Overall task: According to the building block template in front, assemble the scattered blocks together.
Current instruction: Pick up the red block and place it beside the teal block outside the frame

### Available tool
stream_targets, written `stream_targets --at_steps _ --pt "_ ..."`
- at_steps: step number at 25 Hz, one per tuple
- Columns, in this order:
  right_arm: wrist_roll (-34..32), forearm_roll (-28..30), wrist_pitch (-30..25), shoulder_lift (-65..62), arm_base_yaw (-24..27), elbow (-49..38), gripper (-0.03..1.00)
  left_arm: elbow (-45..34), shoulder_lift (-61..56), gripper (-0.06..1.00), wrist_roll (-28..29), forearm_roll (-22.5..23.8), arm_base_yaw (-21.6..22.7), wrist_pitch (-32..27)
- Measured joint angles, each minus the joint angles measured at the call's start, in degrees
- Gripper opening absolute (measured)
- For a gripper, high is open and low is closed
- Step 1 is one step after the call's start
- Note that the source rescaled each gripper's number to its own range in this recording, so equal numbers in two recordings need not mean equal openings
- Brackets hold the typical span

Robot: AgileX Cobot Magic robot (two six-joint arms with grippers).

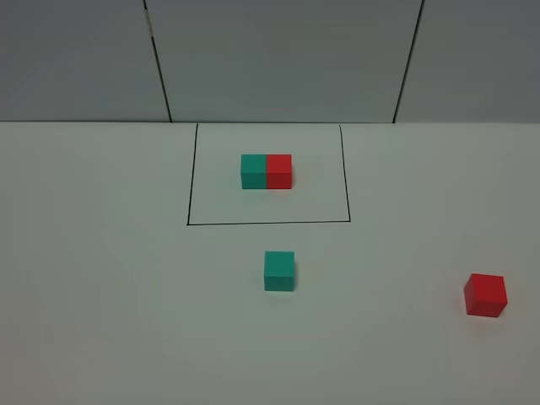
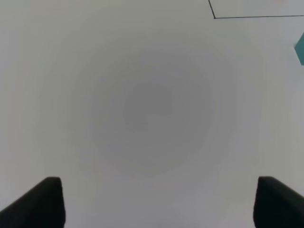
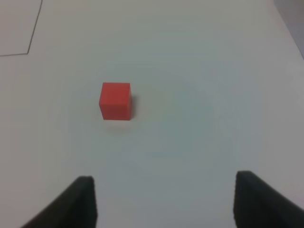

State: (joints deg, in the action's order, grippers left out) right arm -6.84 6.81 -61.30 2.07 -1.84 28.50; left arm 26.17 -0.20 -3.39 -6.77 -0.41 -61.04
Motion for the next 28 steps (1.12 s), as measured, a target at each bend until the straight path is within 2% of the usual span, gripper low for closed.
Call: stream_targets --at_steps 18,28 --pt "-0.16 0.16 0.0 0.0 0.0 0.0 0.57 0.0 0.0 0.87 0.0 0.0 0.0 0.0" --pt "-6.02 4.7 0.0 0.0 0.0 0.0 0.57 0.0 0.0 0.87 0.0 0.0 0.0 0.0"
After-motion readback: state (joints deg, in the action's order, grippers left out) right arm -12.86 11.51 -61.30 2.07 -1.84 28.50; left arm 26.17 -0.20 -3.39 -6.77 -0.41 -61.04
